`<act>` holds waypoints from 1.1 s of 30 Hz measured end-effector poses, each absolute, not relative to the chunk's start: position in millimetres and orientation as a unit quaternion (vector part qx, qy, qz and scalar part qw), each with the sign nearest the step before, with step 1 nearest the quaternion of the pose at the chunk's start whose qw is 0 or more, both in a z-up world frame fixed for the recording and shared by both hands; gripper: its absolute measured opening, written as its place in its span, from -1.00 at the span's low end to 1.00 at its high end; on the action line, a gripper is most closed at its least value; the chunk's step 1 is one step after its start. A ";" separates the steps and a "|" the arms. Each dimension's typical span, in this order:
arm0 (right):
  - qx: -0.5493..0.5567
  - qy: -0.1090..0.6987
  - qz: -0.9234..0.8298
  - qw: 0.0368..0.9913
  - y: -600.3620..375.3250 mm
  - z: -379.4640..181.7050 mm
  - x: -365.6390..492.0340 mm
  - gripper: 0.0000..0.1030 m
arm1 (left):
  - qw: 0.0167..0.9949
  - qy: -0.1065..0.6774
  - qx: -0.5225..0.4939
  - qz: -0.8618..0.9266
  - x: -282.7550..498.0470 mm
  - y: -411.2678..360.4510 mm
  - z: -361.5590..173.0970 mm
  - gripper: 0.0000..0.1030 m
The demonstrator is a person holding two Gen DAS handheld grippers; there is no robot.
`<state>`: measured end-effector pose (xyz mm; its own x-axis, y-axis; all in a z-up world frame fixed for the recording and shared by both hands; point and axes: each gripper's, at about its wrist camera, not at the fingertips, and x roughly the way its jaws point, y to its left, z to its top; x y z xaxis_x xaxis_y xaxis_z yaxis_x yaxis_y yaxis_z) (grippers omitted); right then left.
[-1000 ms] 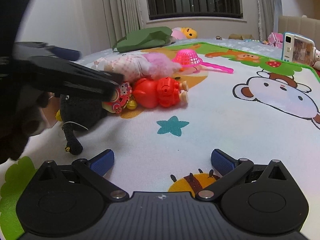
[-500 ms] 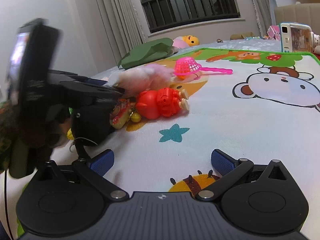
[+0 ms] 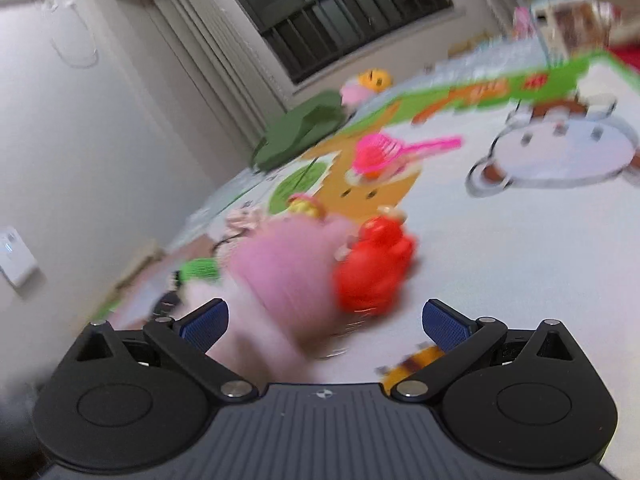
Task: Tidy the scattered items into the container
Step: 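Close the right gripper on the pink-haired doll and lift it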
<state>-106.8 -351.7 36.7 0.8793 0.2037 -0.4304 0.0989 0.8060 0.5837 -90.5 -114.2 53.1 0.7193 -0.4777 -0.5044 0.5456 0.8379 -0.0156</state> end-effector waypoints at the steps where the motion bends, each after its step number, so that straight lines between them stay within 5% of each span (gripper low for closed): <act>1: 0.327 0.252 0.033 0.910 -349.7 34.4 -101.6 1.00 | 0.924 0.258 0.054 -0.278 -94.3 -108.0 50.5 0.12; 5: 0.344 0.268 0.026 0.900 -331.1 21.3 -92.9 1.00 | 0.931 0.241 0.044 -0.271 -109.3 -87.6 42.9 0.85; 19: 0.342 0.287 0.031 0.895 -313.0 24.6 -62.8 1.00 | 0.933 0.218 0.068 -0.277 -137.8 -67.0 26.2 0.95; 26: 0.307 0.283 0.086 0.905 -284.2 39.2 -72.9 0.62 | 0.934 0.218 0.062 -0.278 -138.1 -62.3 25.8 0.96; 30: 0.283 0.278 0.128 0.909 -256.1 60.0 -82.9 0.63 | 0.931 0.204 0.088 -0.290 -142.8 -69.9 25.5 0.96; 33: 0.251 0.278 0.153 0.914 -229.0 76.0 -81.4 0.86 | 0.939 0.200 0.092 -0.263 -140.8 -60.3 26.8 0.96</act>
<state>-81.4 -229.0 76.0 0.7983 0.4202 -0.4314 -0.1410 0.8268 0.5445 -140.8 -60.3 26.8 0.7821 -0.4570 -0.4236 0.5305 0.8450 0.0679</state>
